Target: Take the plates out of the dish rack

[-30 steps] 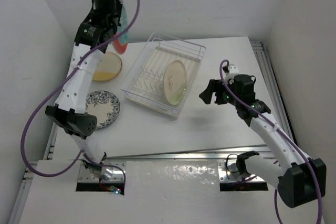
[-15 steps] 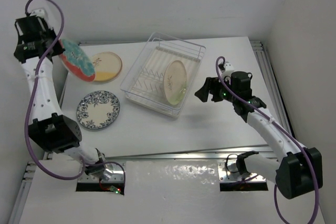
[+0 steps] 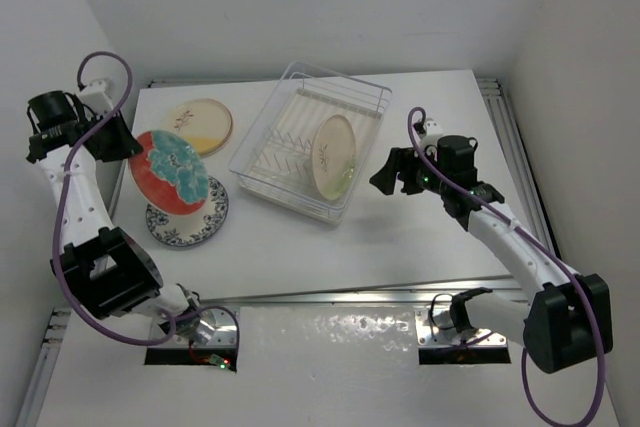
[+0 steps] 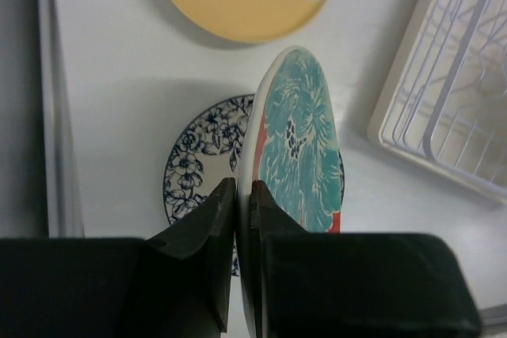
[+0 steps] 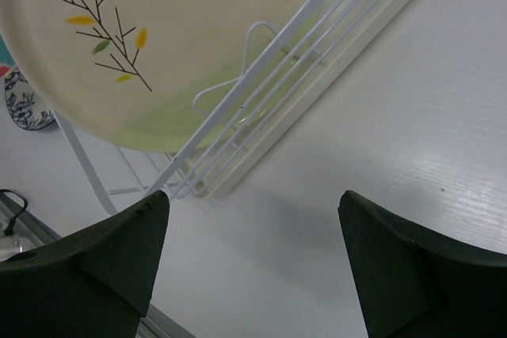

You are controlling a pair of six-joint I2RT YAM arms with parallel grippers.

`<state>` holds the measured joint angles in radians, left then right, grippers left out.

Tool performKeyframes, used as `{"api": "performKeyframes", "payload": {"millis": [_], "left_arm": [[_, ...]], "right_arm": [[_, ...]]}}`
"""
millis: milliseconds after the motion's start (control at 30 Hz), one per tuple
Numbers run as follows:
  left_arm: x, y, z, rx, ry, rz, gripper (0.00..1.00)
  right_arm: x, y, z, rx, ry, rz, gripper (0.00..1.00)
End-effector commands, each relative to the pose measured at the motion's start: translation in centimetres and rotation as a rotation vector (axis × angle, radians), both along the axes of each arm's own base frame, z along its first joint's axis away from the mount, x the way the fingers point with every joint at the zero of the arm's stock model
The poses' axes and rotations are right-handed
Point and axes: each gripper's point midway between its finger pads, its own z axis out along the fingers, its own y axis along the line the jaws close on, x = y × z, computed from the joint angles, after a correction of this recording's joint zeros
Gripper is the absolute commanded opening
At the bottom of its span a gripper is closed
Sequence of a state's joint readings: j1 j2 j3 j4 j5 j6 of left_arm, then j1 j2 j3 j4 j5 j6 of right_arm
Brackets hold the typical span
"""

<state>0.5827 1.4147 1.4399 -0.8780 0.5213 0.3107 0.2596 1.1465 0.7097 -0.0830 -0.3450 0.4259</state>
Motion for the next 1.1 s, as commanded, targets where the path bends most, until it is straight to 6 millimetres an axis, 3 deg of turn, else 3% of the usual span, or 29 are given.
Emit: {"api": "performKeyframes", "payload": {"millis": [0,167,300,600,833,1067], "left_arm": [[1.1,-0.8,3.1,0.072,-0.191,-0.129,0.00],[0.3,-0.7,-1.7,0.076,-0.121,-0.134,0.00],[-0.3,-1.4,-4.3,0.052,-0.094,-0.172,0.00],[-0.4,-0.2,-8.8,0.060,-0.007,-0.164,0.00],[-1.4,0.7,-14.7,0.015,0.147,-0.184,0.37],[-1.4,1.7,-17.7,0.045,0.196,-0.192,0.42]], "right_arm": [[1.0,0.7,2.2,0.013,-0.062,0.025,0.86],[0.8,0.5,2.0,0.005,-0.050,0.019,0.86],[0.7,0.4,1.9,0.004,-0.038,0.017,0.86],[0.8,0.4,2.5,0.002,-0.017,0.009,0.86],[0.8,0.3,3.1,0.006,0.000,-0.012,0.85],[0.8,0.0,4.1,0.019,-0.006,-0.045,0.85]]}}
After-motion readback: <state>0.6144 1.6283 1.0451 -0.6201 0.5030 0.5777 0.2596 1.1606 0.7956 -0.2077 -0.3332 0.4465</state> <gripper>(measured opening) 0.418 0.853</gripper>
